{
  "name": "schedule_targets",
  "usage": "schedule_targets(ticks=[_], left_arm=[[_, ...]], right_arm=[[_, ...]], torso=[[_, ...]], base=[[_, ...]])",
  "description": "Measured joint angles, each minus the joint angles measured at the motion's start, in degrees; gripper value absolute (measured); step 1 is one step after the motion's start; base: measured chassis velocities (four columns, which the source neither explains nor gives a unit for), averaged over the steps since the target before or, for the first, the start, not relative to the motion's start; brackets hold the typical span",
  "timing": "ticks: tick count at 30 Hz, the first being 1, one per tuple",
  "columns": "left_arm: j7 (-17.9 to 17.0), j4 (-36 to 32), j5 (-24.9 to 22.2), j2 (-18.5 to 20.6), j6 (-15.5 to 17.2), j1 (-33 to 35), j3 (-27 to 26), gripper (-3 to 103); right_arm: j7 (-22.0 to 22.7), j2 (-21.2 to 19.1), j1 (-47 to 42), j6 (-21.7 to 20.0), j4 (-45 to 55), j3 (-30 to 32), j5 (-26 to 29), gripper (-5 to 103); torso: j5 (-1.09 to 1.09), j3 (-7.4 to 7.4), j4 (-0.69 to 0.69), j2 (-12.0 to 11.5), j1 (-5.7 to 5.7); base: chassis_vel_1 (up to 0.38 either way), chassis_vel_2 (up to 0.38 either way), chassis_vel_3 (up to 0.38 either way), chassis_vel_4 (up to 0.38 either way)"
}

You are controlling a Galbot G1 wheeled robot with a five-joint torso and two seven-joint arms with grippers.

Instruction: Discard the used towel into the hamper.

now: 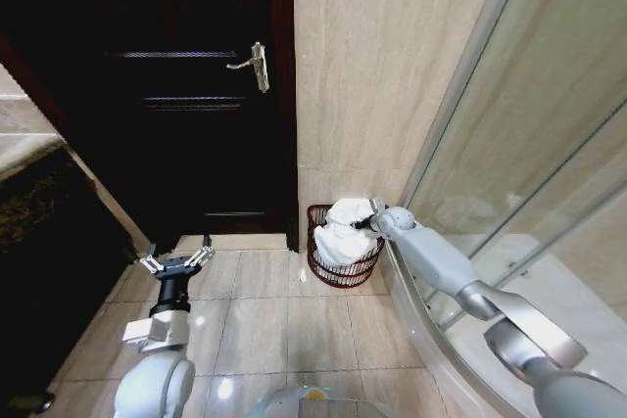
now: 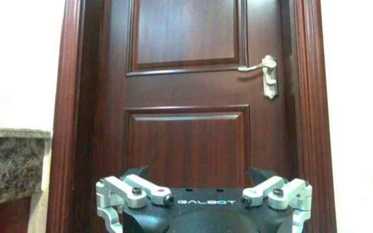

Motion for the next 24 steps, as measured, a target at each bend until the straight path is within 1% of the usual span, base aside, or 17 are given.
schedule_targets(ticks=[2,3,6,12,14,15,16,17,18,19,20,21,22,23,24], left_arm=[[0.0,-0.3,0.0,-0.4,0.0,0.1,-0.2,100],[0.0,-0.3,0.0,-0.4,0.0,0.1,-0.2,100],[0.0,-0.7,0.1,-0.9,0.0,0.3,-0.6,100],[0.0,-1.0,0.4,-1.3,-0.1,0.5,-0.7,100],[0.0,-1.3,0.4,-1.2,0.0,0.6,-0.7,100],[0.0,-1.4,0.4,-1.1,0.0,0.6,-0.7,100],[0.0,-1.4,0.4,-1.1,0.0,0.6,-0.7,100],[0.0,-1.5,0.4,-0.9,0.0,0.6,-0.7,100],[0.0,-1.6,0.4,-0.8,0.0,0.6,-0.6,100],[0.0,-1.6,0.3,-0.7,0.0,0.7,-0.6,100],[0.0,-1.6,0.3,-0.7,0.0,0.7,-0.6,100],[0.0,-1.6,0.2,-0.5,0.0,0.6,-0.5,100],[-0.1,-1.6,0.0,-0.4,0.0,0.5,-0.4,100],[-0.4,-1.4,-0.1,-0.3,-0.1,0.3,-0.3,100],[-0.4,-1.4,-0.1,-0.3,-0.1,0.3,-0.3,100]], right_arm=[[-1.0,1.3,0.4,0.1,-3.0,-0.1,-1.2,12],[-1.0,1.3,0.4,0.1,-3.0,-0.1,-1.2,12],[-3.5,2.6,0.4,0.2,-6.0,0.3,-3.3,12],[-3.3,4.2,-1.0,0.3,-6.7,1.8,-4.2,12],[-2.2,4.3,-2.0,0.4,-6.0,3.1,-4.7,12],[-1.6,4.3,-2.6,0.4,-5.2,4.1,-4.6,9],[-1.6,4.3,-2.6,0.4,-5.2,4.1,-4.6,9],[-1.0,4.1,-3.3,0.8,-4.1,5.6,-4.4,14],[-1.0,3.7,-4.0,1.8,-2.9,6.9,-4.2,19],[-1.1,3.0,-5.0,5.0,-1.0,8.3,-4.0,24],[-1.1,3.0,-5.0,5.0,-1.0,8.3,-4.0,24],[-1.1,2.0,-6.4,10.6,1.1,9.3,-3.7,24],[-0.6,1.0,-8.1,16.8,3.7,10.1,-3.5,30],[0.3,0.2,-9.9,21.4,6.5,11.0,-3.5,35],[0.3,0.2,-9.9,21.4,6.5,11.0,-3.5,35]], torso=[[0.01,0.00,0.02,0.0,0.00],[0.01,0.00,0.02,0.0,0.00],[0.00,0.00,0.01,0.0,0.00],[0.00,0.00,0.00,0.0,0.00],[0.01,0.00,0.01,0.0,0.00],[0.01,0.00,0.01,0.0,0.00],[0.01,0.00,0.01,0.0,0.00],[0.01,0.00,0.01,0.0,0.01],[0.02,0.01,0.01,0.0,0.01],[0.01,0.01,0.00,0.0,0.01],[0.01,0.01,0.00,0.0,0.01],[-0.01,0.01,-0.01,0.0,0.01],[0.02,0.01,-0.02,0.0,0.01],[0.04,0.01,-0.01,0.0,0.01],[0.04,0.01,-0.01,0.0,0.01]], base=[[0.000,0.000,0.000,0.000],[0.000,0.000,0.000,0.000],[0.000,0.000,0.000,0.000],[0.000,0.000,0.000,0.000],[0.000,0.000,0.000,0.000],[0.000,0.000,0.000,0.000],[0.000,0.000,0.000,0.000],[0.000,0.000,0.000,0.000],[0.000,0.000,0.000,0.000],[0.000,0.000,0.000,0.000],[0.000,0.000,0.000,0.000],[0.000,0.000,0.000,0.000],[0.000,0.000,0.000,0.000],[0.000,0.000,0.000,0.000],[0.000,0.000,0.000,0.000]])
